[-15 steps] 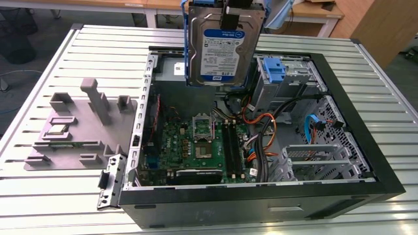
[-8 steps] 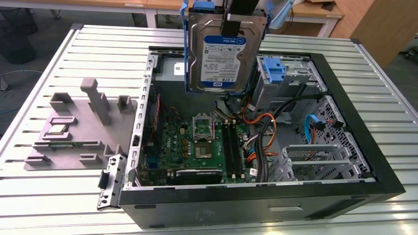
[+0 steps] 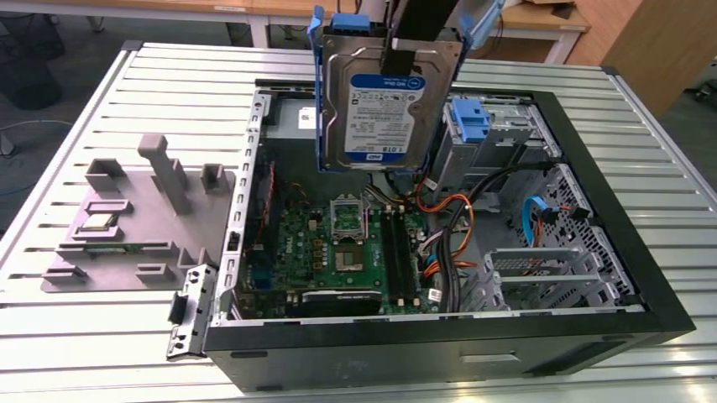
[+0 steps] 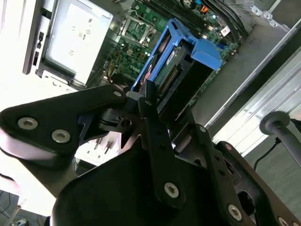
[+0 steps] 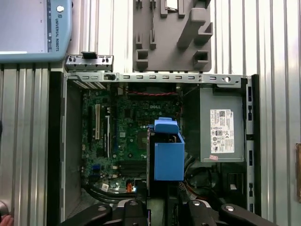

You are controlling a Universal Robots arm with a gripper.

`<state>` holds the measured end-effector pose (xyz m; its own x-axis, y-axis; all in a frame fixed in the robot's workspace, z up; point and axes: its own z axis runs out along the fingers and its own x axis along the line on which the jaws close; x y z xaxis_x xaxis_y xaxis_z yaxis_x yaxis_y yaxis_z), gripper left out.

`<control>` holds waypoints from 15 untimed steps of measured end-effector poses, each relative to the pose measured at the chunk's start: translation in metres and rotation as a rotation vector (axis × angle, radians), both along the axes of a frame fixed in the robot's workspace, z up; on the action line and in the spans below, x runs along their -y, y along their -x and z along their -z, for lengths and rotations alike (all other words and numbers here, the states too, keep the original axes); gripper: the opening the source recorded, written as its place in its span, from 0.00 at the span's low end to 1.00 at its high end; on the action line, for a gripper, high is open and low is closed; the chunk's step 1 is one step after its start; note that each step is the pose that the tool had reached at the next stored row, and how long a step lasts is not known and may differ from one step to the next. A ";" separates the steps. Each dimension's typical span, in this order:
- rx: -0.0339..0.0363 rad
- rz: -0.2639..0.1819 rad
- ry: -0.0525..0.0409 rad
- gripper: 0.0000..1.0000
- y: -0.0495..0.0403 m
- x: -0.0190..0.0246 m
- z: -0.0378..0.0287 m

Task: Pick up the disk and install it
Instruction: 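Pick up the disk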

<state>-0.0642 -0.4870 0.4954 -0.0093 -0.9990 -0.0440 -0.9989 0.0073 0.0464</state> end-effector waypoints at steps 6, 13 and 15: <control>-0.0001 0.000 0.0001 0.35 0.0000 0.0088 0.0008; -0.0001 0.000 0.0001 0.35 0.0000 0.0188 0.0018; -0.0001 0.000 0.0002 0.35 0.0000 0.0217 0.0021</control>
